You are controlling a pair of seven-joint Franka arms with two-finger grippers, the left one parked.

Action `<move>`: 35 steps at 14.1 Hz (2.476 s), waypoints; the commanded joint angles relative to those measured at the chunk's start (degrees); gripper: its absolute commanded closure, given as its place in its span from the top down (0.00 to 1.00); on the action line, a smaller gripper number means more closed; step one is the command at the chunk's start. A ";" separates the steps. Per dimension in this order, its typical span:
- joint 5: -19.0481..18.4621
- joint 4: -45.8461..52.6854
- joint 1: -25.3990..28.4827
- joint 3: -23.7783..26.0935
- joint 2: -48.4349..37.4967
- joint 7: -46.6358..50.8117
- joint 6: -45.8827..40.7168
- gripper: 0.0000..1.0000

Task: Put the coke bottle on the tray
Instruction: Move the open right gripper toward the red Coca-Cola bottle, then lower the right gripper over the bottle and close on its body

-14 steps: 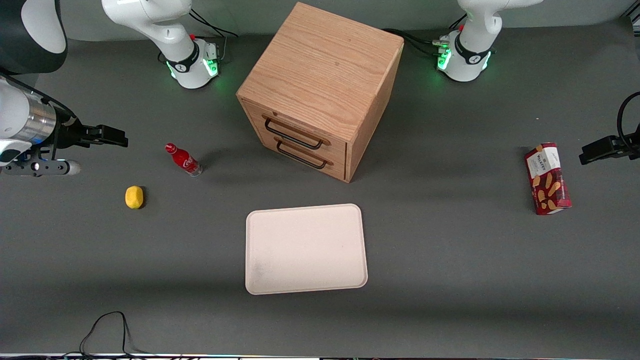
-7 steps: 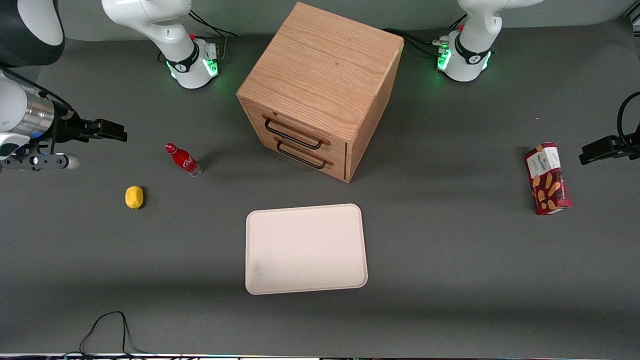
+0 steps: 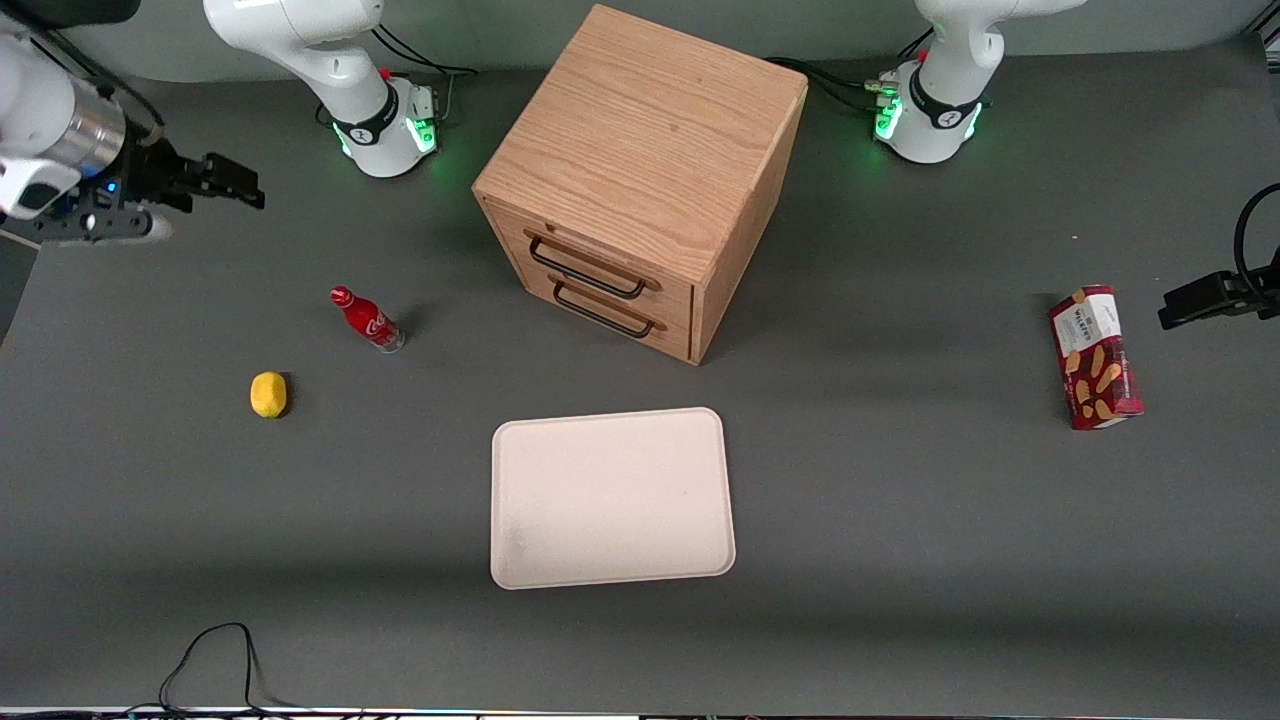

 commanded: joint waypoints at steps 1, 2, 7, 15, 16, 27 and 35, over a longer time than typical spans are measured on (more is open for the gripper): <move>-1.62 -9.07 0.48 0.11 -7.43 -0.84 4.54 1.00; -1.62 -9.25 0.48 0.11 -7.34 -0.84 5.07 1.00; -1.62 -11.97 1.09 0.29 -6.90 -0.57 8.93 1.00; -1.62 -21.02 1.27 0.38 -6.64 -0.66 20.52 1.00; -1.62 -22.86 1.27 0.38 -6.47 -0.66 23.33 1.00; -1.62 -26.04 2.50 0.46 4.43 -1.01 39.95 1.00; -1.62 -29.56 4.17 0.46 7.59 -1.45 46.64 1.00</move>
